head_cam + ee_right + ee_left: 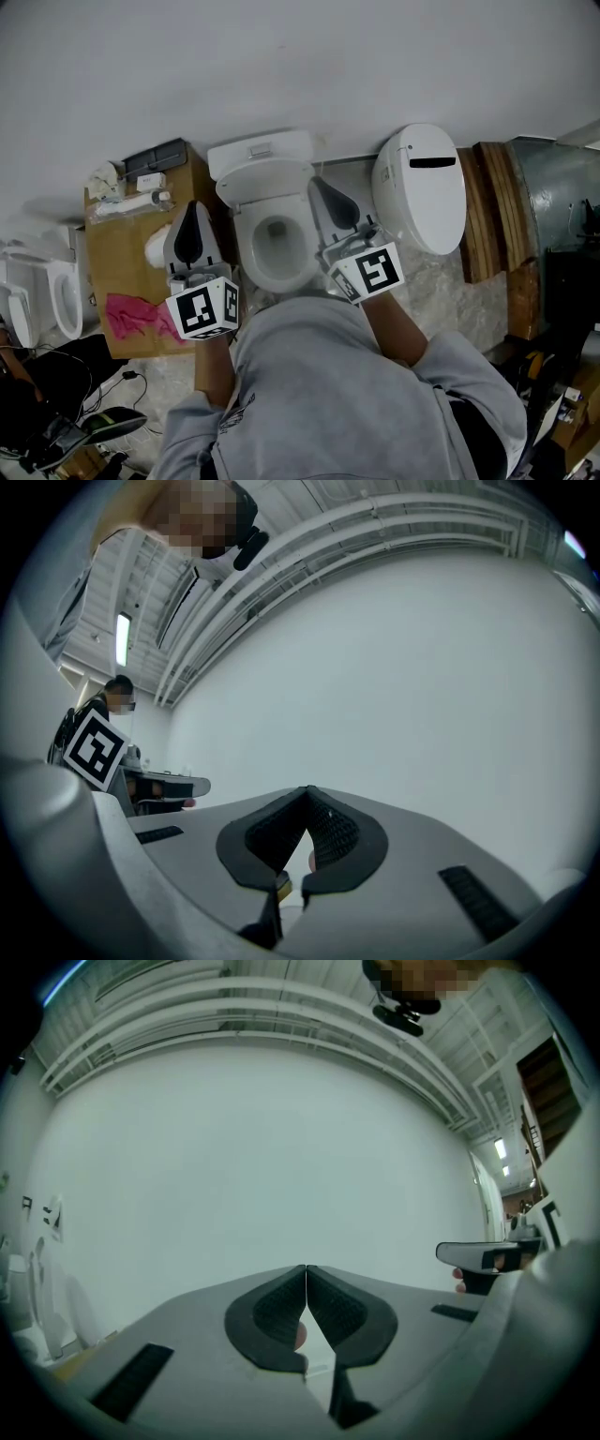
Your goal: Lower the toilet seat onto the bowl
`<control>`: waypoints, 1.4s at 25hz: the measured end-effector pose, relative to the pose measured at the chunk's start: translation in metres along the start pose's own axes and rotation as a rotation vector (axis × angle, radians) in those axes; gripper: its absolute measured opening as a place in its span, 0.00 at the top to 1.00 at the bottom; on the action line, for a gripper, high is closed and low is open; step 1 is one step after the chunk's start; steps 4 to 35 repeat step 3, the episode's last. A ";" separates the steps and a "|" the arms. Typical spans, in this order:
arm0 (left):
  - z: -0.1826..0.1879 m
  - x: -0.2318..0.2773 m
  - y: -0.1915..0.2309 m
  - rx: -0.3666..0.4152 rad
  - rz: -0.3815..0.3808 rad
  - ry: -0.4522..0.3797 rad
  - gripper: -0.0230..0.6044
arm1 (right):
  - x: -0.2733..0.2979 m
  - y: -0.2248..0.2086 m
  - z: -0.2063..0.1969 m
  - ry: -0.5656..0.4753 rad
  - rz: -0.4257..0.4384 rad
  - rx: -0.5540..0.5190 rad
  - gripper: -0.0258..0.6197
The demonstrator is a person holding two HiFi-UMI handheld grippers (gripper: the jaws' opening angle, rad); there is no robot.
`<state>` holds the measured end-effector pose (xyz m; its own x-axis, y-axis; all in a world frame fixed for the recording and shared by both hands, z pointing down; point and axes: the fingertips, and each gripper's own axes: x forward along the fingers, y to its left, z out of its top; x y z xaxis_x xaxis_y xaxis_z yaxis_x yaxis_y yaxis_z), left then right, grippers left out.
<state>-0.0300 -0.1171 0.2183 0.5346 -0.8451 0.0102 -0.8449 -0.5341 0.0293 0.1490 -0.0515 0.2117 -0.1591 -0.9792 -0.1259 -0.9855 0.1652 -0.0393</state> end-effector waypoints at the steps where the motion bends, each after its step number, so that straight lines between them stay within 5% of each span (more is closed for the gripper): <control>1: 0.000 -0.001 0.000 0.000 0.000 0.000 0.96 | 0.000 0.001 0.000 0.001 0.001 0.000 0.96; 35: 0.001 -0.002 0.000 -0.002 0.000 -0.001 0.96 | 0.000 0.003 0.000 0.003 0.002 0.000 0.96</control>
